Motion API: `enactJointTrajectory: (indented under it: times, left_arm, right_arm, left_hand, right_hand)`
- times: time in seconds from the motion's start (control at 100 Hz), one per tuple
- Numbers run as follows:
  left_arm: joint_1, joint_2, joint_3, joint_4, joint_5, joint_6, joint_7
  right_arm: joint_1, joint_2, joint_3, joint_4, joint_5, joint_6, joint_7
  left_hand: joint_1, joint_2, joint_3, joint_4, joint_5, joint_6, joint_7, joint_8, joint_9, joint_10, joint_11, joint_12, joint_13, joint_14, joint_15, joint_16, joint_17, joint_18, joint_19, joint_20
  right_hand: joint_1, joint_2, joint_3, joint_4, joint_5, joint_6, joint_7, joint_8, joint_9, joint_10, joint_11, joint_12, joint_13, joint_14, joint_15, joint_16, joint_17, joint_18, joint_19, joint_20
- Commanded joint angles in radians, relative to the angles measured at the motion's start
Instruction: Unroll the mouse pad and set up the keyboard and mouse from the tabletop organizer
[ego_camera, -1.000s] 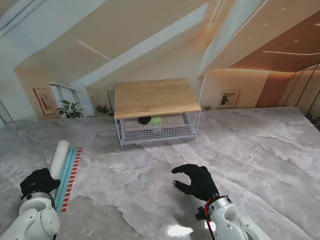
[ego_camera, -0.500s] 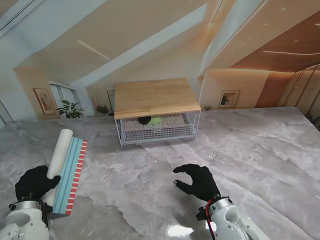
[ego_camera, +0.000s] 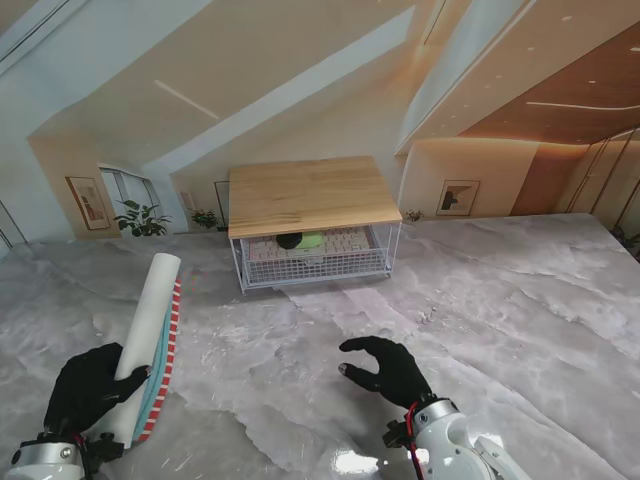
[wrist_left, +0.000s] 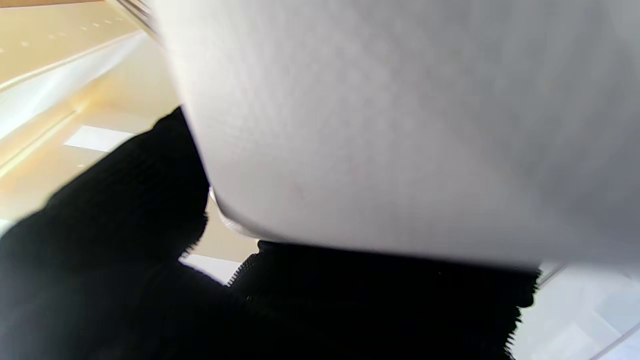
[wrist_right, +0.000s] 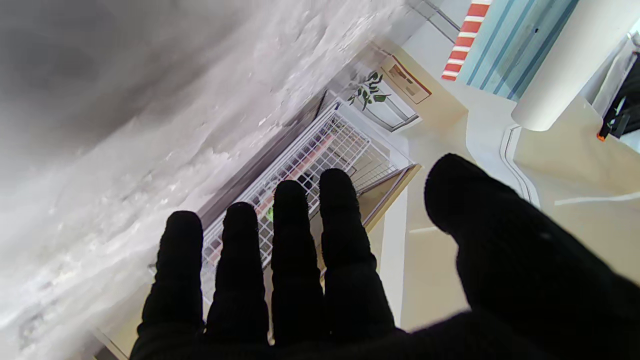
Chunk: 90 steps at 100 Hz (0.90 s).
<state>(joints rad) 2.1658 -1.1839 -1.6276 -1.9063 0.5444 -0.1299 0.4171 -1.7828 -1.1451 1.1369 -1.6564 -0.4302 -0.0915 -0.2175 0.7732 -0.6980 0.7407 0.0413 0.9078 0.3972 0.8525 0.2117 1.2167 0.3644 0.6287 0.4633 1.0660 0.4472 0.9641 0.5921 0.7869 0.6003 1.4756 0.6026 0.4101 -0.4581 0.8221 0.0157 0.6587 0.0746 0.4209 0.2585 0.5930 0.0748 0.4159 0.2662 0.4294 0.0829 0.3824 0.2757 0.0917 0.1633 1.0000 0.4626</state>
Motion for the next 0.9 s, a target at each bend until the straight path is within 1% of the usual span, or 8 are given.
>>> enactJointTrajectory:
  times: [0.0, 0.11, 0.23, 0.44, 0.58, 0.73, 0.81, 0.89]
  left_arm:
    - [0.022, -0.010, 0.023, -0.038, -0.006, -0.025, -0.024]
    - [0.042, -0.008, 0.041, -0.071, -0.015, -0.065, -0.031]
    - [0.066, -0.005, 0.052, -0.111, -0.042, -0.104, -0.056]
    - [0.090, 0.002, 0.095, -0.168, -0.093, -0.146, -0.100]
    - [0.076, 0.007, 0.154, -0.179, -0.117, -0.137, -0.119]
    - [0.029, 0.012, 0.224, -0.165, -0.141, -0.107, -0.133]
    - [-0.001, 0.012, 0.258, -0.156, -0.163, -0.089, -0.138]
    - [-0.028, 0.015, 0.285, -0.147, -0.180, -0.075, -0.155]
  right_arm:
    - [0.000, -0.010, -0.014, 0.003, 0.009, 0.006, 0.027]
    - [0.011, -0.013, -0.031, 0.016, 0.040, 0.014, 0.039]
    - [0.020, -0.015, -0.045, 0.027, 0.074, 0.019, 0.050]
    - [0.040, -0.020, -0.070, 0.051, 0.107, 0.001, 0.053]
    - [0.058, -0.025, -0.095, 0.069, 0.140, -0.030, 0.048]
    - [0.076, -0.031, -0.123, 0.086, 0.187, -0.061, 0.056]
    - [0.083, -0.032, -0.134, 0.092, 0.207, -0.070, 0.064]
    - [0.091, -0.029, -0.143, 0.101, 0.204, -0.084, 0.075]
  left_hand:
    - [0.080, -0.021, 0.109, 0.071, 0.062, -0.075, 0.123, 0.015, 0.041, 0.032, 0.013, 0.015, 0.037, 0.052, 0.032, 0.010, 0.018, 0.001, 0.054, -0.015]
    - [0.079, -0.020, 0.109, 0.071, 0.062, -0.076, 0.124, 0.017, 0.042, 0.030, 0.014, 0.017, 0.040, 0.050, 0.034, 0.011, 0.023, -0.002, 0.056, -0.015]
    - [0.078, -0.019, 0.109, 0.071, 0.060, -0.075, 0.124, 0.017, 0.042, 0.031, 0.015, 0.017, 0.040, 0.050, 0.034, 0.011, 0.023, -0.002, 0.056, -0.015]
    - [0.077, -0.018, 0.109, 0.069, 0.057, -0.079, 0.126, 0.019, 0.039, 0.029, 0.014, 0.018, 0.038, 0.047, 0.034, 0.012, 0.023, -0.005, 0.057, -0.017]
    - [0.076, -0.019, 0.110, 0.069, 0.057, -0.081, 0.128, 0.021, 0.040, 0.028, 0.015, 0.019, 0.039, 0.046, 0.034, 0.012, 0.026, -0.009, 0.057, -0.018]
    - [0.074, -0.020, 0.113, 0.069, 0.057, -0.080, 0.129, 0.021, 0.041, 0.027, 0.016, 0.019, 0.041, 0.047, 0.034, 0.012, 0.028, -0.009, 0.058, -0.019]
    - [0.072, -0.019, 0.114, 0.068, 0.057, -0.083, 0.129, 0.022, 0.040, 0.024, 0.016, 0.019, 0.042, 0.042, 0.035, 0.012, 0.029, -0.011, 0.059, -0.020]
    - [0.073, -0.017, 0.114, 0.066, 0.055, -0.082, 0.129, 0.022, 0.038, 0.025, 0.015, 0.019, 0.037, 0.043, 0.033, 0.012, 0.028, -0.011, 0.059, -0.021]
  right_hand:
    - [-0.046, 0.024, -0.030, -0.007, -0.006, 0.004, -0.020, -0.009, 0.010, 0.007, -0.001, -0.012, 0.024, 0.009, 0.001, 0.001, 0.004, 0.002, 0.017, 0.016]
    - [-0.067, 0.026, -0.049, -0.012, -0.008, 0.004, -0.024, -0.010, 0.012, 0.011, -0.004, -0.014, 0.028, 0.011, 0.001, 0.001, 0.008, 0.004, 0.021, 0.018]
    - [-0.076, 0.031, -0.067, -0.016, -0.011, 0.006, -0.028, -0.010, 0.012, 0.013, -0.006, -0.015, 0.029, 0.011, 0.001, 0.000, 0.005, 0.003, 0.019, 0.017]
    - [-0.114, 0.034, -0.099, -0.022, -0.032, 0.005, -0.037, -0.012, 0.008, 0.022, -0.011, -0.017, 0.031, 0.020, 0.000, 0.000, 0.005, 0.005, 0.019, 0.018]
    - [-0.147, 0.035, -0.115, -0.024, -0.058, 0.013, -0.046, -0.015, 0.002, 0.033, -0.015, -0.018, 0.037, 0.032, -0.002, -0.001, 0.009, 0.004, 0.012, 0.014]
    - [-0.186, 0.042, -0.129, -0.026, -0.075, 0.024, -0.044, -0.016, -0.001, 0.042, -0.016, -0.019, 0.041, 0.038, -0.006, -0.004, 0.016, -0.001, -0.020, -0.012]
    - [-0.208, 0.050, -0.135, -0.028, -0.077, 0.027, -0.042, -0.017, -0.002, 0.041, -0.017, -0.019, 0.038, 0.034, -0.010, -0.006, 0.010, -0.002, -0.033, -0.023]
    - [-0.237, 0.063, -0.140, -0.030, -0.081, 0.023, -0.040, -0.018, -0.001, 0.035, -0.021, -0.022, 0.040, 0.024, -0.015, -0.009, 0.001, 0.003, -0.040, -0.030]
